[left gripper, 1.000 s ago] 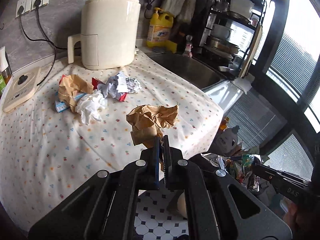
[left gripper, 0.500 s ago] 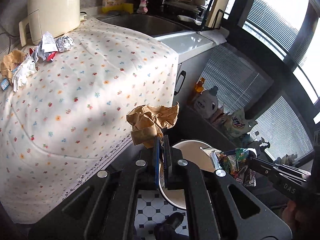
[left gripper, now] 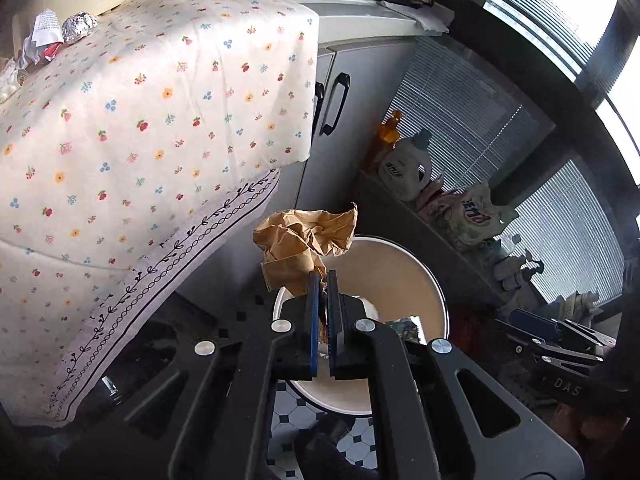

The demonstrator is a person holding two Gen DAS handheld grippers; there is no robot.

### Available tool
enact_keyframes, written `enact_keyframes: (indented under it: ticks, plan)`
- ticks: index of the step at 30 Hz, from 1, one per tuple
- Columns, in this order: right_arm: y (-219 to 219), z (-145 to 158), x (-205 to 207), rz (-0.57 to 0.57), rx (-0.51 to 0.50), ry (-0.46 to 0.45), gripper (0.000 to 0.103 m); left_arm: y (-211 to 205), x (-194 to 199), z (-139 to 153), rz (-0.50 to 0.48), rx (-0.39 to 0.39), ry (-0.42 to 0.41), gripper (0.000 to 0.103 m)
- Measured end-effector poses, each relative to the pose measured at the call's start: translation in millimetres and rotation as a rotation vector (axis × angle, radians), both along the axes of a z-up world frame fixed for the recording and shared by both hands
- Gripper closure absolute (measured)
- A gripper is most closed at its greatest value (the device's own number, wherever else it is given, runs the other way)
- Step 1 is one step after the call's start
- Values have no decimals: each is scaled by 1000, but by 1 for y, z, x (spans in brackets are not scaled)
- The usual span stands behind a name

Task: Collect trash
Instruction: 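Open both grippers over the beige bin to drop the paper and wrapper, then move both tools back to the remaining trash on the cloth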

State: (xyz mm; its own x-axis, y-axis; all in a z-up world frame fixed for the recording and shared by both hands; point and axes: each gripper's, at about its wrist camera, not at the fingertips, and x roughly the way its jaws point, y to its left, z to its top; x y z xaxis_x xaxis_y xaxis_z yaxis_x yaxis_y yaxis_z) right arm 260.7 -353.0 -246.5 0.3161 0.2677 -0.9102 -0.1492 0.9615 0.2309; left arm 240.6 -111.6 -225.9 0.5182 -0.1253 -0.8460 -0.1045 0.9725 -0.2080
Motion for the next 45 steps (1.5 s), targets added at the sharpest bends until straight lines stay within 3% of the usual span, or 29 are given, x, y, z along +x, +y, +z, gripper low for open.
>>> enact_keyframes:
  ticks: [8, 14, 16, 17, 18, 20, 30, 40, 45]
  plan:
    - [-32, 4, -17, -4, -41, 9, 53, -36, 5, -42, -24, -53, 56, 99]
    - [-48, 9, -22, -29, -57, 12, 52, -64, 9, -57, -67, -108, 94, 99]
    - [-51, 14, -23, -37, -57, 9, 52, -69, 12, -57, -91, -130, 107, 91]
    - [-52, 16, -22, -42, -56, 7, 52, -68, 14, -55, -95, -137, 115, 73]
    - [-54, 19, -23, -46, -55, 3, 52, -65, 15, -52, -85, -137, 111, 45]
    - [-54, 25, -22, -54, -53, -5, 51, -56, 15, -39, -64, -129, 74, 25]
    - [-32, 73, -14, -94, -42, -103, 17, -4, 20, 33, -39, -68, -17, 9]
    - [27, 125, -1, -49, 12, -217, 8, 63, 16, 100, 25, -33, -135, 6]
    - [67, 144, 8, -16, 44, -257, 8, 102, 10, 125, 69, -10, -184, 6]
